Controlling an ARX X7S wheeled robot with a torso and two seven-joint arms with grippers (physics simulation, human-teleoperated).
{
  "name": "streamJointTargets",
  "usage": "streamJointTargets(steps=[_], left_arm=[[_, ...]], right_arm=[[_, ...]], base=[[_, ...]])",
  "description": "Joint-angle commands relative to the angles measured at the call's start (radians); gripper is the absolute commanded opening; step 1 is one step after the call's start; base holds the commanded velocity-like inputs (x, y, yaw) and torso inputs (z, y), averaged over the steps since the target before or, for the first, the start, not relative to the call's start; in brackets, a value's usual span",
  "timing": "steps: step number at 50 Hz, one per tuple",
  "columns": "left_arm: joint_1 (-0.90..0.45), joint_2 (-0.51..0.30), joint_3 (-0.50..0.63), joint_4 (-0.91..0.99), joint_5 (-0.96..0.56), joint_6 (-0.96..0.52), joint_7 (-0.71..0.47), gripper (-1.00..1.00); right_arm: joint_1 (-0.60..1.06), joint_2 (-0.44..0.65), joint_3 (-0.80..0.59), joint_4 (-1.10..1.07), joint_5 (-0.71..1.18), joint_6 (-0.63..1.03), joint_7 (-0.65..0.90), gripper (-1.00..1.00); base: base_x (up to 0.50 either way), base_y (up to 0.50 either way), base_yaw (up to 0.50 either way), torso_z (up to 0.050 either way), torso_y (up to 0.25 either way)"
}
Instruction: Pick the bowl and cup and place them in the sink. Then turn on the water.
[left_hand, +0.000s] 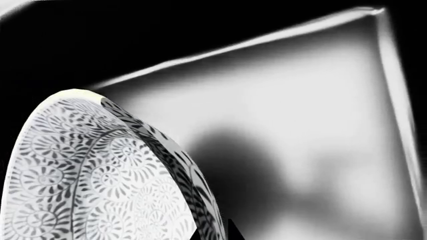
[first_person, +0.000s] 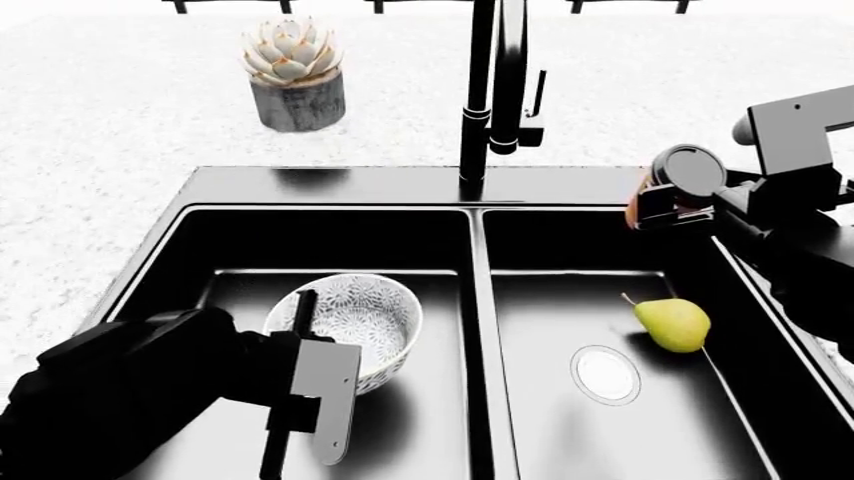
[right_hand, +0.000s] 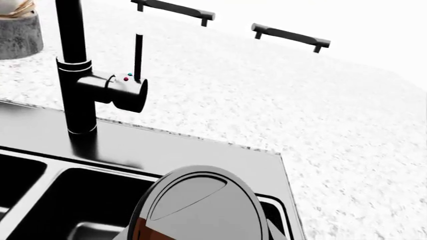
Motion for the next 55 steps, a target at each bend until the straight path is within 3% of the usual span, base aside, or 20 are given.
streamJointTargets(steps=[1,31,32,55], left_arm=[[0.007,0.003,0.002,-0.004,0.005,0.011,-0.006,-1.0],[0.025,0.013,0.02,-0.026,0.017,0.038,-0.004,-1.0],[0.024,0.012,0.02,-0.024,0.017,0.036,-0.003,1.0],[0.008,0.0,-0.028,0.04,-0.043,0.002,-0.008,1.0]], right_arm=[[0.005,0.004,0.003,-0.005,-0.021,-0.002,-0.007,-1.0],[-0.01,0.011,0.008,-0.008,-0.014,-0.008,0.001,-1.0],[-0.011,0.011,0.008,-0.008,-0.014,-0.009,0.001,-1.0],[0.003,0.013,0.009,-0.013,-0.003,0.0,0.006,-1.0]], base=[[0.0,0.0,0.0,0.0,0.0],[0.0,0.0,0.0,0.0,0.001],[0.0,0.0,0.0,0.0,0.0],[0.0,0.0,0.0,0.0,0.0]])
